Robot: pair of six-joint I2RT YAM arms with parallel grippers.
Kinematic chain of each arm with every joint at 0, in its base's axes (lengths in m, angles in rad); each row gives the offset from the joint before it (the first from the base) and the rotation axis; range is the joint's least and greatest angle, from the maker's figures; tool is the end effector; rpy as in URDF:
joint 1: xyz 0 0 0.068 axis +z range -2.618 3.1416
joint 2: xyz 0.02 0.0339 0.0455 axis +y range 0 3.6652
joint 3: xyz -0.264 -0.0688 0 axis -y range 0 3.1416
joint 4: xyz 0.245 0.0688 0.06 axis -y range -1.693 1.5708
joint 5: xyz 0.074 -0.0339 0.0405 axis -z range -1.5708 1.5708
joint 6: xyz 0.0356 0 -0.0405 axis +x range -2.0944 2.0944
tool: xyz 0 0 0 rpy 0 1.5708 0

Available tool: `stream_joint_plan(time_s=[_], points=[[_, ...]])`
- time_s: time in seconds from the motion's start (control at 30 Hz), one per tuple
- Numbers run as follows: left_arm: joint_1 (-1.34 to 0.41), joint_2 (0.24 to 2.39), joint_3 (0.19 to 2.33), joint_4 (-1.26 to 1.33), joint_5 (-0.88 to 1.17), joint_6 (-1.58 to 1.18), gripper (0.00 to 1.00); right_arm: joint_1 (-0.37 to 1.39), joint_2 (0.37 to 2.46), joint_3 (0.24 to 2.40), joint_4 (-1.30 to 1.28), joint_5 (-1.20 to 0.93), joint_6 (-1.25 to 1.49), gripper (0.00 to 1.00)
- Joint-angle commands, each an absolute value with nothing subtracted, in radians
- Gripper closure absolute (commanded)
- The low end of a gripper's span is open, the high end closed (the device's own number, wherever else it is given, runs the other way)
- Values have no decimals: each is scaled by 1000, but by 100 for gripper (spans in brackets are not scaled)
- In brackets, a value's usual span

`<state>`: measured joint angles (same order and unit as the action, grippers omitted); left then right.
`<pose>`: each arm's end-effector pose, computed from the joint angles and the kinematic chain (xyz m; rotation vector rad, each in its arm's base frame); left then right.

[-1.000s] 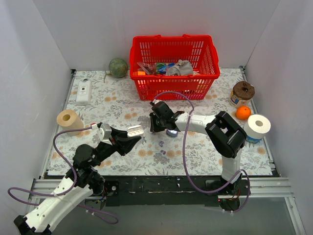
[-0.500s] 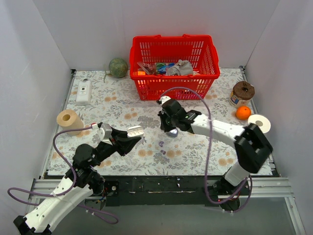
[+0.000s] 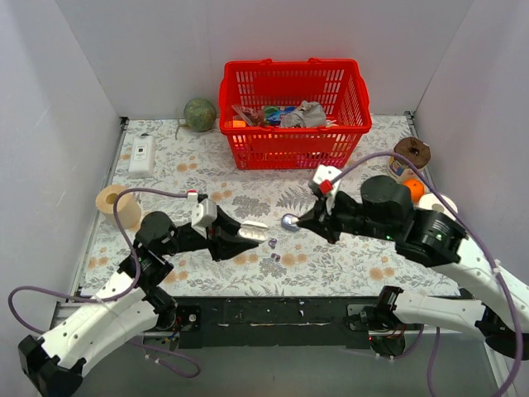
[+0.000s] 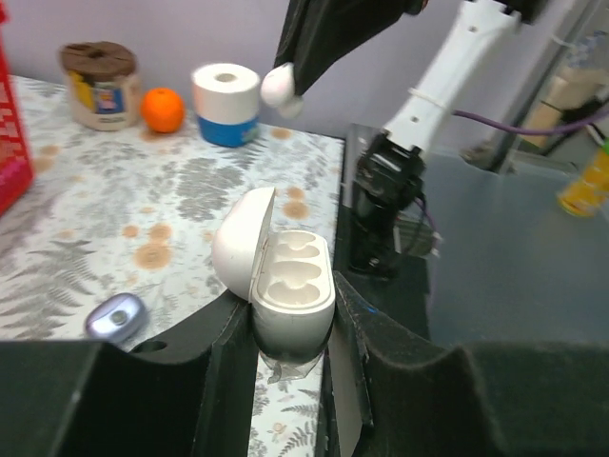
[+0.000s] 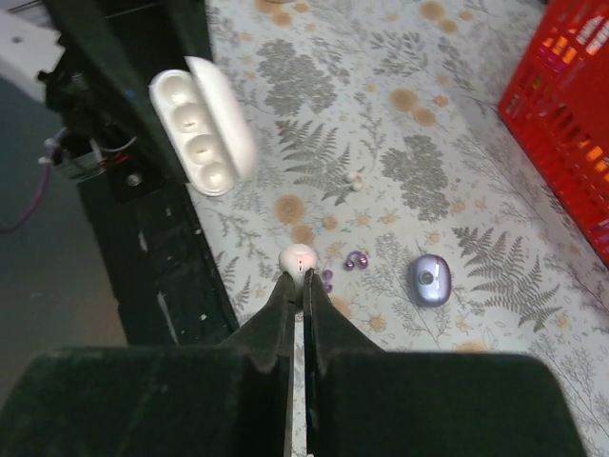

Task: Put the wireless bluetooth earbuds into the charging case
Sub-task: Pick up the earbud from the center of the board, then place the earbud in the charging case.

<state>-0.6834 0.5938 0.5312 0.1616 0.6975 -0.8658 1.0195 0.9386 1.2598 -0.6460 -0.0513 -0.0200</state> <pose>0.1021 -0.1126 0.3158 0.5076 1.6973 -1.6970 0.0934 0.1554 0.4258 -1.0057 1.6847 0.7196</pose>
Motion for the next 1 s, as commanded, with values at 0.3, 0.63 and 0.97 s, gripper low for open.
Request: stream_joint_plan(time_s=[0.3,0.63,0.97], points=[[-678,848,733,61,1107,-795,100,1092,834,1287,-781,-310,-120,99],[-678,908,767,31,1173,-802,100,1146,928,1318,-704,-351,-147,99],[-680,902,765,25,1183,-833,100,1198,1018,1367,-692,-301,-184,99]])
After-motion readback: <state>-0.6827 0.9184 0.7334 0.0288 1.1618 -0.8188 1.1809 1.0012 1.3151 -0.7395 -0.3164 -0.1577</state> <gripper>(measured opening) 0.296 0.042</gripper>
